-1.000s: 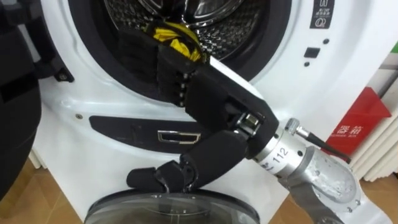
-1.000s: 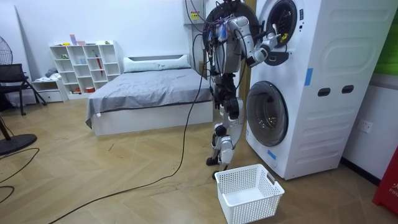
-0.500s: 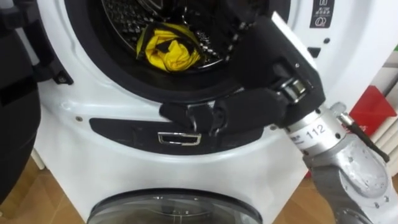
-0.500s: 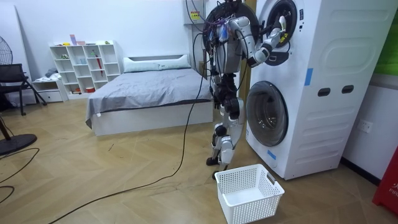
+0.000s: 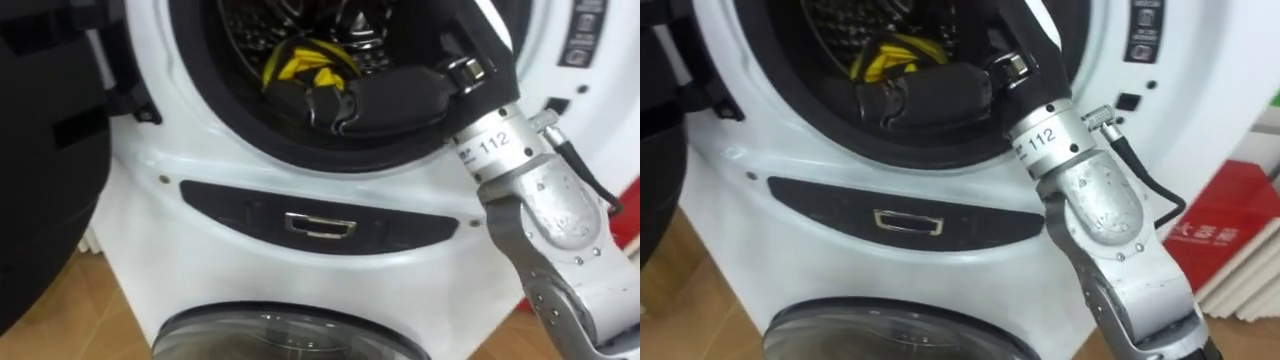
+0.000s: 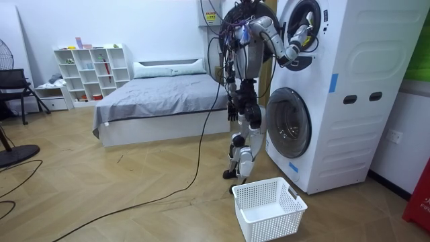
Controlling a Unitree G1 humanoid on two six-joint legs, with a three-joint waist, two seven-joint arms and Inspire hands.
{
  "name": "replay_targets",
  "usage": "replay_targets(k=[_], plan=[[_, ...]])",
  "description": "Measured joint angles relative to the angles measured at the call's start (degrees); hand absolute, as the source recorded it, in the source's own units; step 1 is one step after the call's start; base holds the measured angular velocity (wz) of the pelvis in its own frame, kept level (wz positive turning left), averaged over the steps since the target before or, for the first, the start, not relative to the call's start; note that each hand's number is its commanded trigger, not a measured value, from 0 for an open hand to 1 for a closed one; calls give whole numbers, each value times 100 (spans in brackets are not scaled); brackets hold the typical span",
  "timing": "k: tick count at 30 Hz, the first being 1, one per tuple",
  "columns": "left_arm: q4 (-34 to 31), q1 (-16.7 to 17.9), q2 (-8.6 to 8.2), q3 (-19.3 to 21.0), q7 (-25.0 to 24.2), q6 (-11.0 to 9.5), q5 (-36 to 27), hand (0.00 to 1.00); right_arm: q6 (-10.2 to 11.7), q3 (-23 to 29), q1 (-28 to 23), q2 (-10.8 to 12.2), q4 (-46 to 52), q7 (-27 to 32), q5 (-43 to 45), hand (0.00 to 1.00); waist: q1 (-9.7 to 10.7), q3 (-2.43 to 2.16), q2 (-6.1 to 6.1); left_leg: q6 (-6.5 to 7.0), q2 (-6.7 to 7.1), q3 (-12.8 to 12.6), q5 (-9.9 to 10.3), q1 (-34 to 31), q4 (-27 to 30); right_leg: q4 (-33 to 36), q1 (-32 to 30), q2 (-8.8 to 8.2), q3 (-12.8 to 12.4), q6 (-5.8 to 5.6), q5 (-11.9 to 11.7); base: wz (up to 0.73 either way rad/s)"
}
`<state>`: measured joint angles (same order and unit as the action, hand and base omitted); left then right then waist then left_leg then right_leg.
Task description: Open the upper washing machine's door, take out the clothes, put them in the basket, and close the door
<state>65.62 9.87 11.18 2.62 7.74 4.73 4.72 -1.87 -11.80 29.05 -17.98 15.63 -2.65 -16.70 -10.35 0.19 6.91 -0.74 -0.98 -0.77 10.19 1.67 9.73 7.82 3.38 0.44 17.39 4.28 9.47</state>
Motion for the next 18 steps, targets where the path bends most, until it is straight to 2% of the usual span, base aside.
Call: replay_targets(k=[3,6,9,14,16,18], plan=[[-1,46,4,122,2,92,-1,0,-148,-40,47,-70,-201,-6,217,0,-43,15,7,0,34,107,0,46,-4,-5,78,-17,31,-18,16,12],[-31,-11,37,127,8,124,0,0,-204,-77,92,-88,-443,-29,287,0,-78,60,76,1,79,140,0,21,-3,-7,76,-37,80,-31,43,10],[-99,-34,62,180,7,144,107,0,-422,-152,276,-181,-617,-127,421,0,-111,30,161,1,84,162,0,-46,1,-12,24,-44,115,-35,52,6],[-295,-34,75,201,-5,248,401,0,-464,-380,801,-260,-866,-206,751,0,-127,2,213,2,82,245,-1,-35,-7,-6,20,-48,160,-37,55,6],[-431,-9,79,211,-3,299,505,0,-534,-488,1088,-380,-1166,-249,845,0,-128,-16,236,2,68,248,-1,11,-15,9,58,-47,167,-37,54,0],[-472,-16,80,256,-3,358,580,0,-572,-511,1145,-483,-1263,-303,866,0,-131,-23,257,2,65,249,-1,42,-27,36,68,-44,166,-37,54,0]])
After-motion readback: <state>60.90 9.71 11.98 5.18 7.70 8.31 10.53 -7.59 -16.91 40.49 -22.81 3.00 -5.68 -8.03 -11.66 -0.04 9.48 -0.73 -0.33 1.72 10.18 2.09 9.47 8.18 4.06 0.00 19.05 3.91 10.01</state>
